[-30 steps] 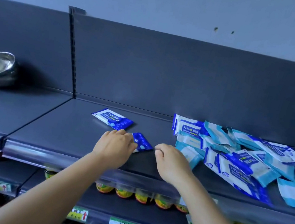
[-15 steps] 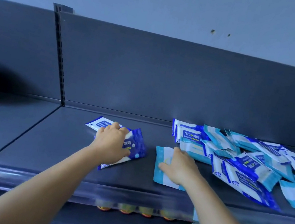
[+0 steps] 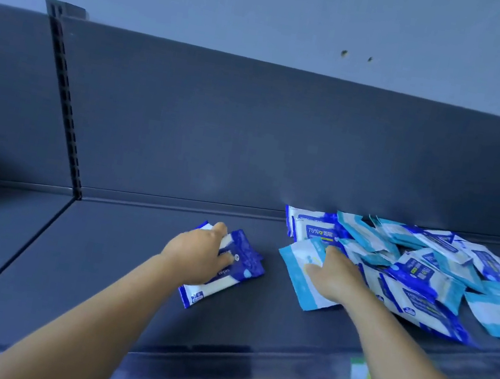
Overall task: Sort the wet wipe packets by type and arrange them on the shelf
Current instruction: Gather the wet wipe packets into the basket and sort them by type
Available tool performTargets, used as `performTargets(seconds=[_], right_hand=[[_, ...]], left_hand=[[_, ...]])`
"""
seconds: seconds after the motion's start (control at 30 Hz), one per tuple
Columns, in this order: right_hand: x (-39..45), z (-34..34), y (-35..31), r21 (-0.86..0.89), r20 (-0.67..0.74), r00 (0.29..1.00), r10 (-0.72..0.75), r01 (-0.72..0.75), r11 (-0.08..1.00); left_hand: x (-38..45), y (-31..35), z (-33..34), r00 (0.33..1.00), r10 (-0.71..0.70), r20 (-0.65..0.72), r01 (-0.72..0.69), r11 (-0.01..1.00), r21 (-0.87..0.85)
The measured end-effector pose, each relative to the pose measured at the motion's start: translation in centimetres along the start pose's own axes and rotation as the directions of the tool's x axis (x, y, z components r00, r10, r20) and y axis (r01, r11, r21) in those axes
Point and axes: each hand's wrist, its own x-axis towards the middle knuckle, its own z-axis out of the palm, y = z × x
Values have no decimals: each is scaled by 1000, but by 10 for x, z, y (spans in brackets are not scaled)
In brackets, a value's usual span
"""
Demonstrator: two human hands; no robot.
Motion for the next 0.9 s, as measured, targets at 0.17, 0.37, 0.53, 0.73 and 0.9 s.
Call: performTargets(seconds=[0.17,0.37,0.53,0.73,0.9], right_hand=[[-6,5,-11,-59,59,989,-132,136,989],[7,7,-17,-4,92,971,-223,224,975],[13,1,-13,-43,222,965,-137,151,988],[9,9,-11,27,131,990,-57,54,998],[-4,3,-10,101,-17,994,-112,113,988]], left_hand=[[16,-2,0,998,37,47,-35,998,-43],[16,-29,1,980,135,146,-151,982,109],[11,-27,-2,985,71,160,-112,957,267],[12,-30,-2,984,34,175,-55,992,115],[8,-21,-9,996,16,91,-19,999,33]])
